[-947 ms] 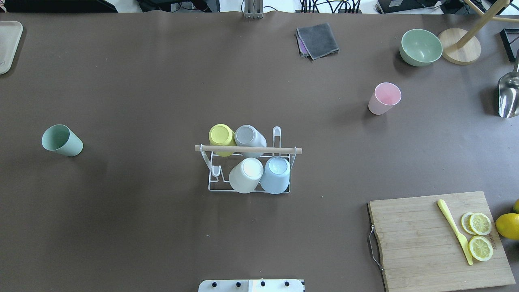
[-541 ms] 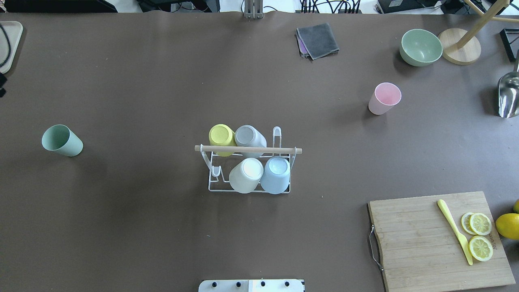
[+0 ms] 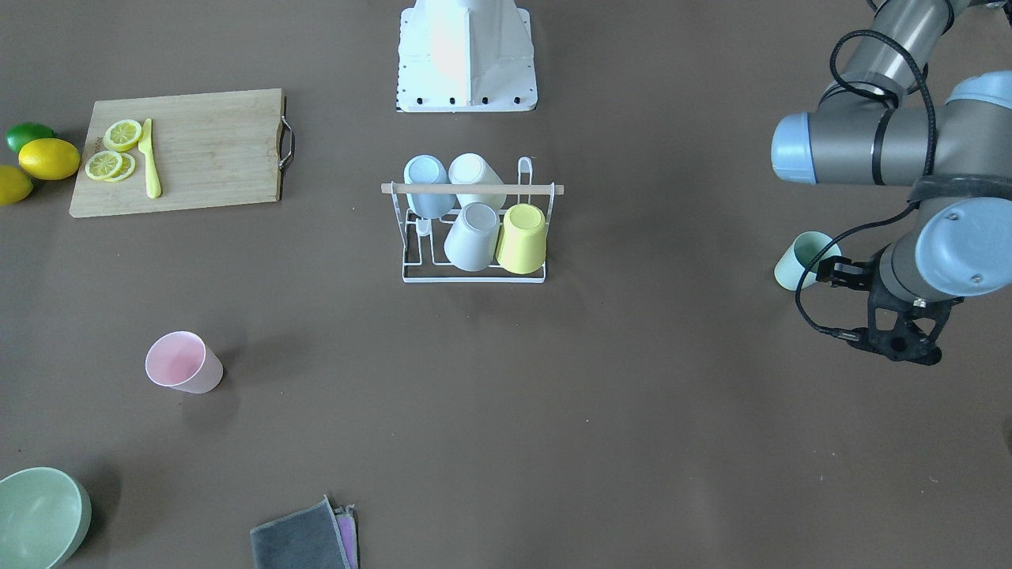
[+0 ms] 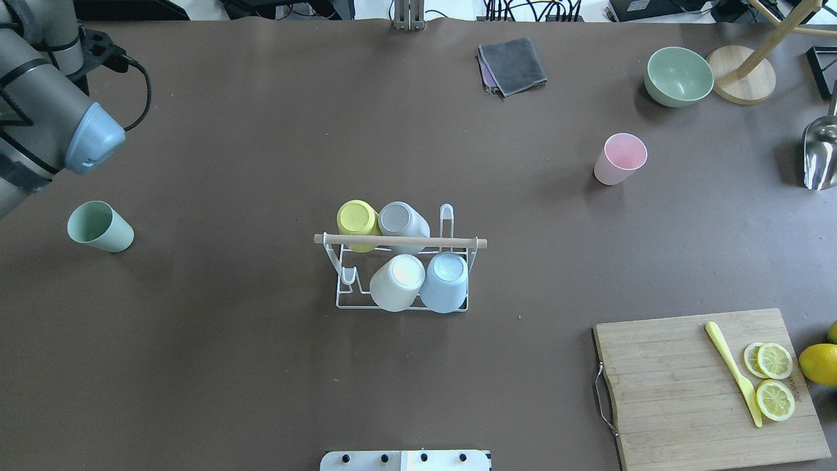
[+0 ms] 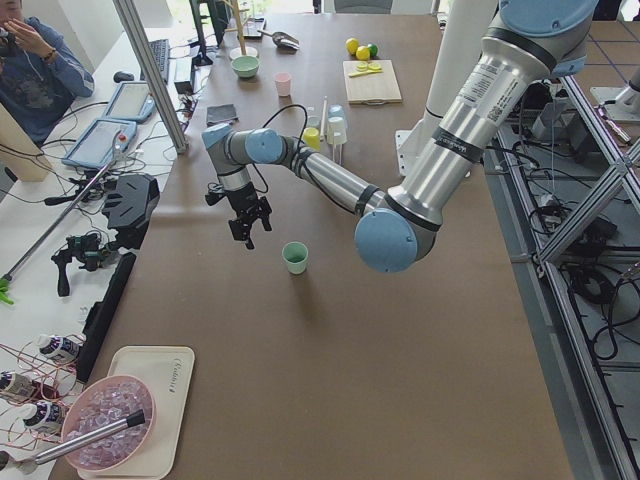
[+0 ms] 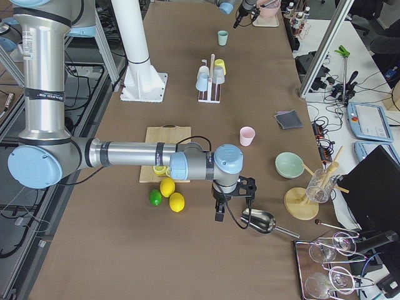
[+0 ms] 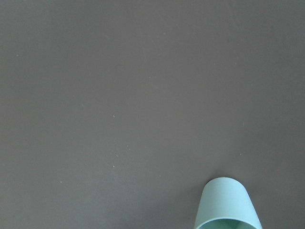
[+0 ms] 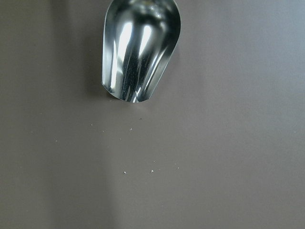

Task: Place cup on cup holder

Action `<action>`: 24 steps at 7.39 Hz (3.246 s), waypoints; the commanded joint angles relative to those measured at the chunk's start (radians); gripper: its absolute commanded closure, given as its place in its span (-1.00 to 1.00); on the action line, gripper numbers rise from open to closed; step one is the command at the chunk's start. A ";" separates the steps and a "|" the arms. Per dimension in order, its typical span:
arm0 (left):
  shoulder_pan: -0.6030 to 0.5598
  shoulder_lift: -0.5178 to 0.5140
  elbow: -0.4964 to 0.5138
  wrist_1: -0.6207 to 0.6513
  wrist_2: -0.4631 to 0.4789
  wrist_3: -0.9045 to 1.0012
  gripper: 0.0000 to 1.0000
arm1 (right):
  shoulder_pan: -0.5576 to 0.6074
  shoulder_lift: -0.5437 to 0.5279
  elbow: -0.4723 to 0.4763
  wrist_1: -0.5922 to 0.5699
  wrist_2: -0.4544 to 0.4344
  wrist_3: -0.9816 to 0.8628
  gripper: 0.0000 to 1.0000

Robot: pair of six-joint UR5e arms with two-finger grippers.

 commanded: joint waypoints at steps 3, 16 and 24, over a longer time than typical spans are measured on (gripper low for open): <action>0.048 -0.117 0.171 0.151 0.034 0.230 -0.96 | -0.024 0.022 0.026 0.001 0.010 0.009 -1.00; 0.212 -0.180 0.411 0.175 0.092 0.363 -0.94 | -0.388 0.784 -0.390 -0.145 0.027 0.146 -1.00; 0.258 -0.180 0.465 0.189 0.159 0.397 -0.93 | -0.397 1.074 -1.021 -0.152 0.145 -0.089 -1.00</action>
